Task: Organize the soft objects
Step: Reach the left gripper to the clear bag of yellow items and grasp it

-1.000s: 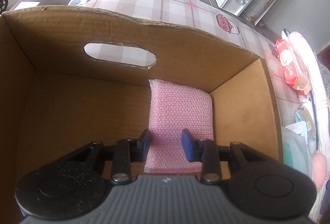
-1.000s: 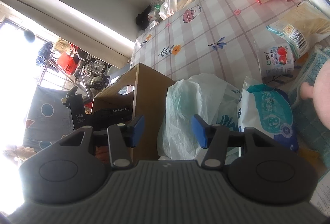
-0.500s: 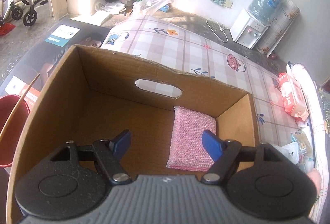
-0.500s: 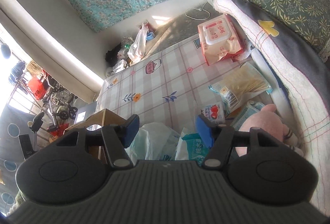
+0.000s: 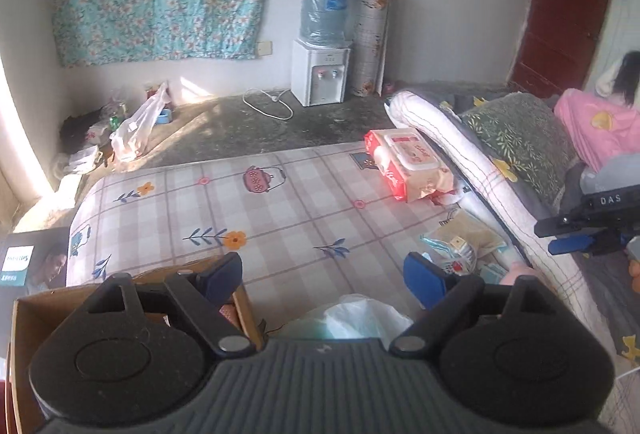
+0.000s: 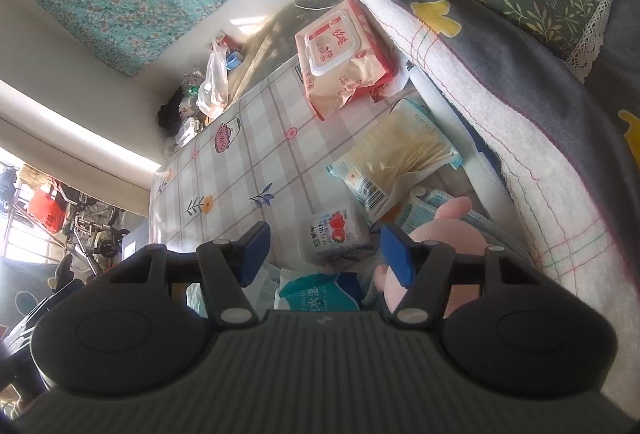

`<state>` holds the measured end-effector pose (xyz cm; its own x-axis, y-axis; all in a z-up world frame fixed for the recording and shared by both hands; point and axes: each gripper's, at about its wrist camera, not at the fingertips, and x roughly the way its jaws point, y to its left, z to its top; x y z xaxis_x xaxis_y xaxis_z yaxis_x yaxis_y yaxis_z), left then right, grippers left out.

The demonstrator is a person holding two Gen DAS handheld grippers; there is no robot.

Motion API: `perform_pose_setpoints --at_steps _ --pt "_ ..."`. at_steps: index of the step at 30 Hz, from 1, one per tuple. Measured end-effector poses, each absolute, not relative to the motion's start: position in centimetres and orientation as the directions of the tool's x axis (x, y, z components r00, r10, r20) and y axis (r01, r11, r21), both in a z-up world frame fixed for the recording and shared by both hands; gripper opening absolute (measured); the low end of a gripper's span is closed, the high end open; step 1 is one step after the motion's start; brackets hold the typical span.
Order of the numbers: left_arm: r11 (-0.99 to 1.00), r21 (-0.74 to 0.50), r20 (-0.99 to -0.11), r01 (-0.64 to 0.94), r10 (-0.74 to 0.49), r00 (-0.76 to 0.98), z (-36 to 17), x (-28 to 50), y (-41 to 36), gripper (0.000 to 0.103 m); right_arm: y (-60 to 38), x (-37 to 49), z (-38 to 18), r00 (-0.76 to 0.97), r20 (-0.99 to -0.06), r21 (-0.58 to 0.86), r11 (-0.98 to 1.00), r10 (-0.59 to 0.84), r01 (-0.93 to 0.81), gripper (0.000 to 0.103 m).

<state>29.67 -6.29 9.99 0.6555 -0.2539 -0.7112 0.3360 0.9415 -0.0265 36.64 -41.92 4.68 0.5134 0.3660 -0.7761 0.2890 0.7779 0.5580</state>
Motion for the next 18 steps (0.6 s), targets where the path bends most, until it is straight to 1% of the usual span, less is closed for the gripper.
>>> perform_pose_setpoints --at_steps 3,5,7,9,11,14,18 --pt "0.895 0.076 -0.736 0.440 -0.247 0.630 7.8 32.6 -12.2 0.088 -42.8 38.5 2.6 0.476 -0.797 0.557 0.756 0.372 0.342 0.061" --pt "0.856 0.113 -0.756 0.505 -0.256 0.603 5.8 34.3 -15.5 0.083 -43.3 39.7 1.1 0.451 -0.806 0.561 0.738 0.384 0.375 0.062" --pt "0.827 0.122 -0.778 0.549 -0.263 0.570 3.8 36.2 -17.9 0.078 -43.8 41.0 -0.6 0.425 -0.815 0.561 0.717 0.393 0.413 0.064" --pt "0.804 0.112 -0.810 0.585 -0.267 0.522 1.8 38.0 -20.3 0.068 -44.3 42.3 -2.4 0.394 -0.826 0.555 0.699 0.402 0.451 0.065" --pt "0.791 0.072 -0.839 0.608 -0.282 0.465 -0.2 40.1 -22.3 0.063 -44.7 43.5 -4.1 0.370 -0.831 0.554 0.674 0.415 0.488 0.065" --pt "0.775 0.017 -0.870 0.632 -0.300 0.392 -2.4 42.3 -24.0 0.063 -45.4 45.1 -6.3 0.356 -0.831 0.556 0.642 0.427 0.528 0.066" --pt "0.779 -0.041 -0.895 0.626 -0.307 0.324 -4.6 44.8 -25.4 0.064 -46.0 46.8 -8.4 0.350 -0.827 0.560 0.602 0.440 0.570 0.067"
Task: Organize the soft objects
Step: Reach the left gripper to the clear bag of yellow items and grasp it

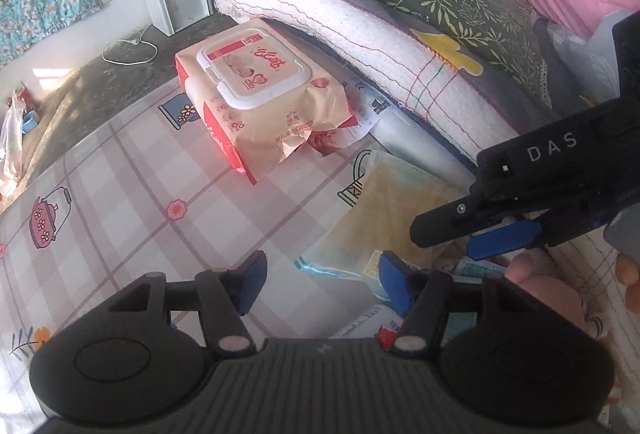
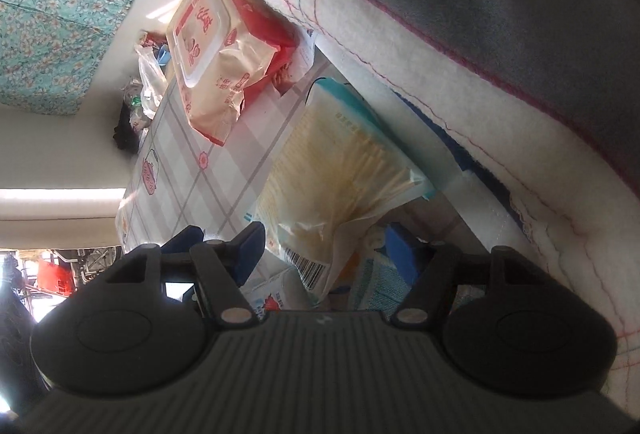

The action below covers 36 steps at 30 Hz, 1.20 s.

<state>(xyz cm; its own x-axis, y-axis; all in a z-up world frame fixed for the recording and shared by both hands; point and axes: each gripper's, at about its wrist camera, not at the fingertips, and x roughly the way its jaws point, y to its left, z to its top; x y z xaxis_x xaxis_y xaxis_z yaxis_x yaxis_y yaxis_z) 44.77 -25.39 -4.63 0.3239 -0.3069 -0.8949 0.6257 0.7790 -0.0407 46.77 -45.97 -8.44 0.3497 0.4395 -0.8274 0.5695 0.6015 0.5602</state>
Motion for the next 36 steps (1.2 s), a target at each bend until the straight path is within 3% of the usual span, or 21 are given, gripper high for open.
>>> perform_pose_setpoints --at_steps 4,13,20,22,24,27,36 --pt "0.770 -0.082 -0.916 0.632 -0.307 0.256 -6.4 46.4 -26.4 0.066 -46.1 48.2 -10.2 0.345 -0.831 0.554 0.589 0.436 0.589 0.067" --pt "0.775 -0.157 -0.913 0.612 -0.350 0.210 -7.7 48.6 -26.9 0.083 -45.0 51.0 -11.5 0.376 -0.825 0.564 0.606 0.421 0.560 0.067" --pt "0.774 -0.249 -0.909 0.582 -0.394 0.135 -8.7 49.5 -27.2 0.088 -44.3 51.9 -11.9 0.383 -0.825 0.564 0.633 0.414 0.530 0.050" --pt "0.769 -0.261 -0.905 0.584 -0.406 0.130 -8.8 49.5 -27.3 0.082 -44.4 51.6 -11.9 0.393 -0.824 0.566 0.640 0.409 0.519 0.047" --pt "0.751 -0.296 -0.893 0.591 -0.437 0.108 -8.5 49.5 -27.3 0.061 -44.3 51.7 -11.9 0.407 -0.820 0.569 0.641 0.402 0.515 0.043" --pt "0.745 -0.289 -0.889 0.602 -0.442 0.120 -8.0 49.1 -27.6 0.050 -44.4 51.8 -11.7 0.424 -0.815 0.574 0.644 0.394 0.505 0.038" --pt "0.746 -0.300 -0.864 0.594 -0.477 0.162 -4.9 48.0 -27.6 0.040 -43.8 51.4 -8.7 0.494 -0.791 0.586 0.677 0.360 0.445 0.030"
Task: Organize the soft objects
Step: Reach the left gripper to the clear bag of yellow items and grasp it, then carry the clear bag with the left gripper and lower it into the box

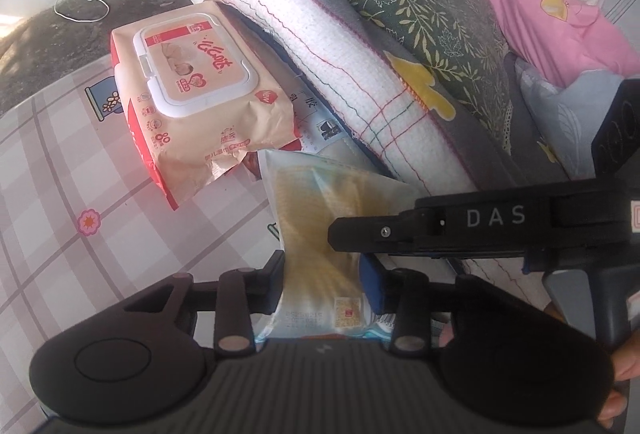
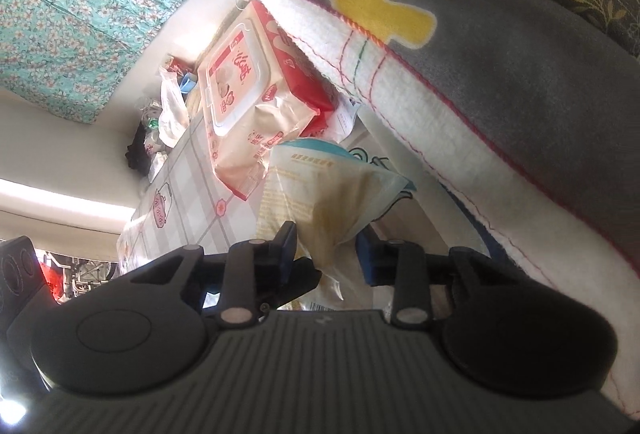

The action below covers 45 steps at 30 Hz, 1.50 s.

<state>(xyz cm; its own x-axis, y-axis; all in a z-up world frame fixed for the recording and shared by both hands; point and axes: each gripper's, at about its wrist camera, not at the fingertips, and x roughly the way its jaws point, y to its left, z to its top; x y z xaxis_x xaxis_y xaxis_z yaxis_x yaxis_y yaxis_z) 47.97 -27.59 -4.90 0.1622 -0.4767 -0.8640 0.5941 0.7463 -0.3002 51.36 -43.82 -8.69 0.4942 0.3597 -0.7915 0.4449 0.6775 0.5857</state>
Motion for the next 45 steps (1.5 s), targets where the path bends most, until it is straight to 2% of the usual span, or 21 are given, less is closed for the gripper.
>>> perform_pose_setpoints --at_steps 14,21,26,31,36,45 --pt "0.737 -0.300 -0.770 0.606 -0.562 0.303 5.8 41.1 -22.7 0.037 -41.4 45.8 2.9 0.639 -0.687 0.625 0.729 0.344 0.279 0.030" --pt "0.772 -0.292 -0.733 0.565 -0.560 0.386 11.4 35.2 -16.4 0.035 -36.9 39.3 10.0 0.660 -0.625 0.648 0.749 0.417 0.140 0.029" --pt "0.833 -0.265 -0.731 0.486 -0.502 0.462 13.6 30.5 -10.1 0.035 -30.4 36.4 13.1 0.614 -0.603 0.662 0.749 0.509 0.029 0.029" --pt "0.900 -0.257 -0.752 0.352 -0.415 0.512 13.3 27.5 -3.0 0.035 -22.0 35.8 13.4 0.510 -0.611 0.673 0.736 0.606 -0.068 0.029" --pt "0.949 -0.259 -0.795 0.179 -0.315 0.519 10.8 26.0 5.1 0.035 -11.9 37.1 11.7 0.342 -0.657 0.678 0.725 0.672 -0.123 0.029" --pt "0.961 -0.273 -0.866 -0.051 -0.222 0.447 3.4 28.0 15.3 0.035 1.2 40.6 5.7 0.136 -0.775 0.593 0.785 0.617 -0.180 0.029"
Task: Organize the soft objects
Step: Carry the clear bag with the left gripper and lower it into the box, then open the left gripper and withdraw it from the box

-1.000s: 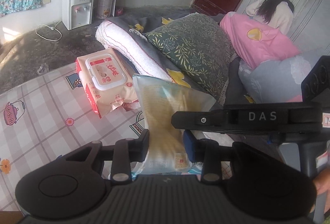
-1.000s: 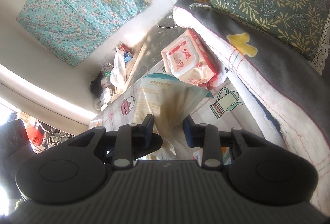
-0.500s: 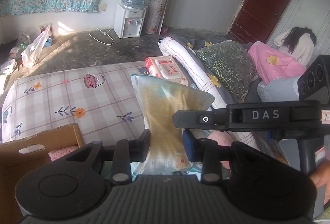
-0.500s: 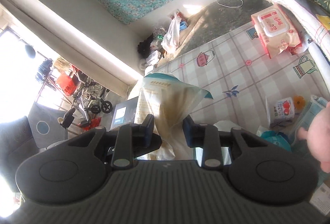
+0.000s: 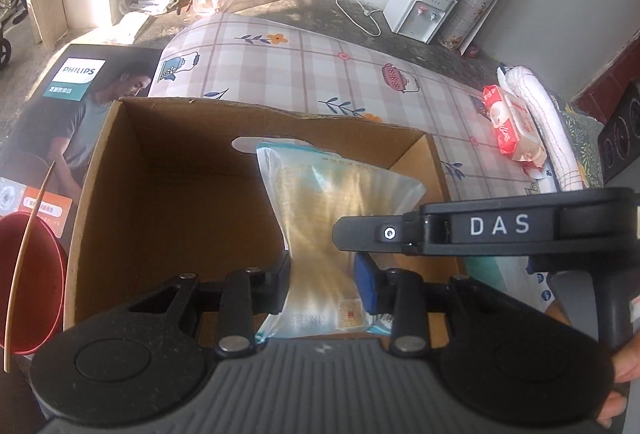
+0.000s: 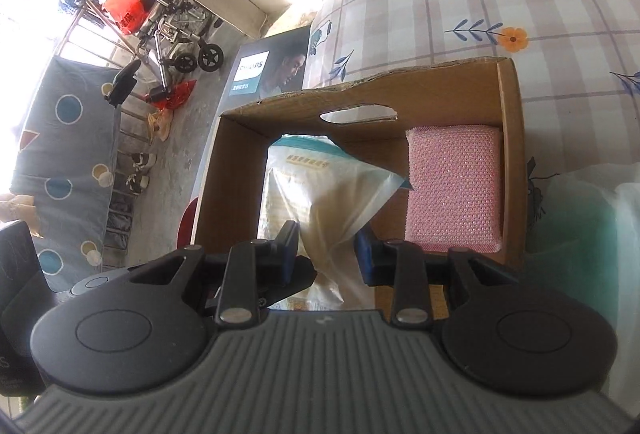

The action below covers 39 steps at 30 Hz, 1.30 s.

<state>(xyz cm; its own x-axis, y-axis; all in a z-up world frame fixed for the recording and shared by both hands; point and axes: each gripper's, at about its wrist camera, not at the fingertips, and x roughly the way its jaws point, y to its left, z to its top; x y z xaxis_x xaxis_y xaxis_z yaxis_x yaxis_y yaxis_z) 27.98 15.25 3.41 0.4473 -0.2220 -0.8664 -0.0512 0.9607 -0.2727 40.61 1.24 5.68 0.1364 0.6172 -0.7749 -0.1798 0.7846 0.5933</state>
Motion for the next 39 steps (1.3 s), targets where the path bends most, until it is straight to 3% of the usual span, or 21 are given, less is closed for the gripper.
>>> perform_pose_setpoints --at_steps 13,23,34,38,39 --pt "0.965 -0.225 -0.924 -0.136 -0.167 0.344 -4.7 33.2 17.6 0.035 5.9 46.6 -2.4 0.045 -0.857 0.499 0.850 0.513 -0.170 0.033" --pt "0.981 -0.160 -0.939 -0.107 -0.118 0.322 -4.6 33.5 16.6 0.030 5.1 47.4 -2.2 0.052 -0.835 0.532 0.829 0.547 -0.175 0.038" --pt "0.974 -0.175 -0.944 -0.145 -0.124 0.307 -4.9 33.6 17.6 0.030 5.7 47.1 -3.7 0.012 -0.814 0.575 0.809 0.580 -0.121 0.039" --pt "0.973 -0.183 -0.941 -0.144 -0.130 0.313 -5.0 33.8 17.4 0.035 5.0 46.9 -2.5 0.033 -0.819 0.564 0.814 0.573 -0.136 0.039" --pt "0.973 -0.177 -0.942 -0.146 -0.124 0.312 -4.9 33.7 17.3 0.043 4.8 46.9 -2.1 0.043 -0.814 0.569 0.811 0.579 -0.139 0.041"
